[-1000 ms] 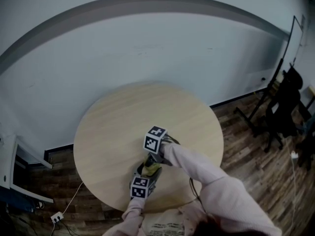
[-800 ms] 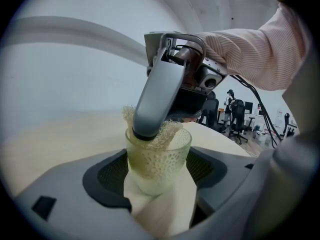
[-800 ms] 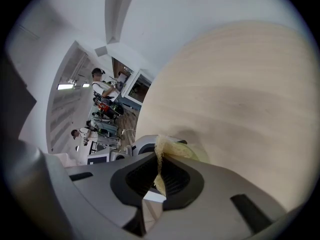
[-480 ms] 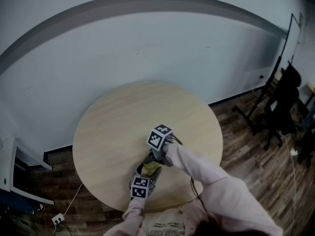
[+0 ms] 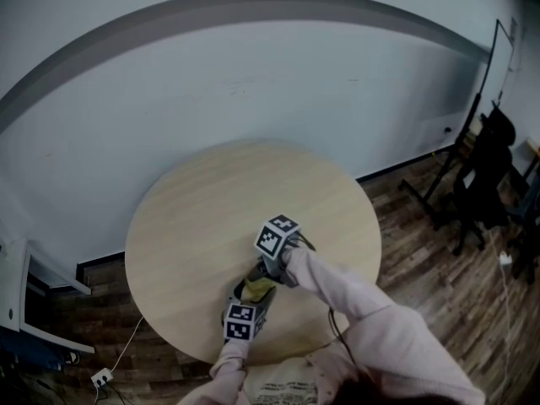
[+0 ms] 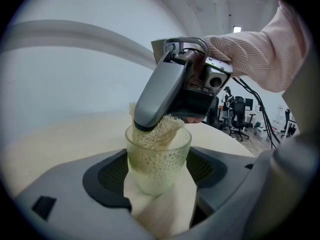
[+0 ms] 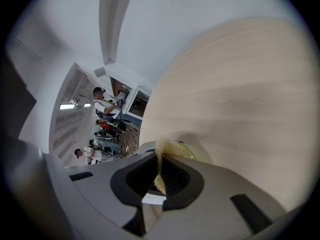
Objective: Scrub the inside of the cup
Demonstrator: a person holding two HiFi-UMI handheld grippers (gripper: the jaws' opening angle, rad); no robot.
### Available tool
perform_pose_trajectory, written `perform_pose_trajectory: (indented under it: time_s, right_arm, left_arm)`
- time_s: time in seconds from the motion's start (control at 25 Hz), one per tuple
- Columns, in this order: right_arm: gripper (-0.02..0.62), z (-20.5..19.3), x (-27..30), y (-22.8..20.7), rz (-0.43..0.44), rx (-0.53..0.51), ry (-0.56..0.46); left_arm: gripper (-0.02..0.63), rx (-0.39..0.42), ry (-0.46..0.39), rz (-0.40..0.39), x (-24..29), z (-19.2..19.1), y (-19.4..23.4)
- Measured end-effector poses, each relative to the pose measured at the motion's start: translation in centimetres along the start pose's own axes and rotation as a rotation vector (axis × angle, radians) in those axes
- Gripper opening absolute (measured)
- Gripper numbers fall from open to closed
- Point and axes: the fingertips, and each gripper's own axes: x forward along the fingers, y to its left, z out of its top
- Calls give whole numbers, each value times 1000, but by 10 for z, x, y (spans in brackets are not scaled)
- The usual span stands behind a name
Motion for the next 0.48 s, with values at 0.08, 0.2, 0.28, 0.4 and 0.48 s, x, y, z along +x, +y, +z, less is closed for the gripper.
perform_pose_trajectory:
  time_s: [0.08, 0.2, 0.28, 0.4, 0.48]
  right_arm:
    - [28, -2, -1, -1, -1, -4, 1]
    - [26, -3, -2, -1, -2, -10, 1]
    - [26, -3, -3, -2, 0, -7, -2]
    - [27, -4, -2, -1, 3, -13, 2]
    - [28, -6, -2, 0, 6, -21, 6]
  left_arm:
    - [360, -10, 1, 2, 1, -3, 0]
    - [360, -8, -12, 14, -2, -1, 1]
    - [360, -21, -21, 16, -3, 1, 2]
    - [364, -33, -31, 23, -4, 2, 3]
    - [374, -39, -36, 32, -5, 2, 3]
